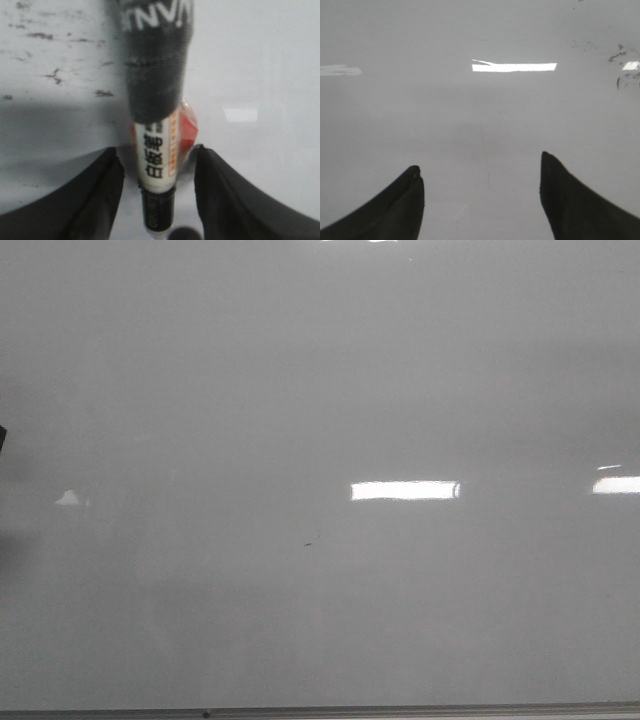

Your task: Write number 8 on whiteboard

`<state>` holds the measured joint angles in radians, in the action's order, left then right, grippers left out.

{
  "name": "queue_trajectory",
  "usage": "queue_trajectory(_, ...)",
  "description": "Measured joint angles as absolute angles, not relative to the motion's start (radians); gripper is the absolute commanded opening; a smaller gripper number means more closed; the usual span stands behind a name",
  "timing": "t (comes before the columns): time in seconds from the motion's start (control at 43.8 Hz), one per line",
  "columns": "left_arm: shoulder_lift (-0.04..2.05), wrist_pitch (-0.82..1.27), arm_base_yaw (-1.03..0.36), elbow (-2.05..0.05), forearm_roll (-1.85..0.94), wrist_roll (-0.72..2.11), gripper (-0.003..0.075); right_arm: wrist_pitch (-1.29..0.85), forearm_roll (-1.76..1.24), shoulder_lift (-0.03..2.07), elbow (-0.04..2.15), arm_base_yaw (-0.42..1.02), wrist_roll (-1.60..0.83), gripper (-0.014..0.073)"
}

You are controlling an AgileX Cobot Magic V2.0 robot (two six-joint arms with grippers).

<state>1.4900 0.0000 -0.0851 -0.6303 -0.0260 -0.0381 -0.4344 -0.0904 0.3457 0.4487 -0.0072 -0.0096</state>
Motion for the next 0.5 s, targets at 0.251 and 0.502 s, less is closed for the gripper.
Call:
queue_trajectory(0.251,1.497,0.008,-0.085,-0.63,-0.018,-0.038,0.0025,-0.434,-0.09,0.346,0.449,-0.007,-0.01,0.0517)
queue_trajectory(0.502,1.447,0.115,-0.087,-0.639,-0.016,-0.038,0.0,-0.435,-0.09,0.346,0.449,-0.007,-0.01,0.0517)
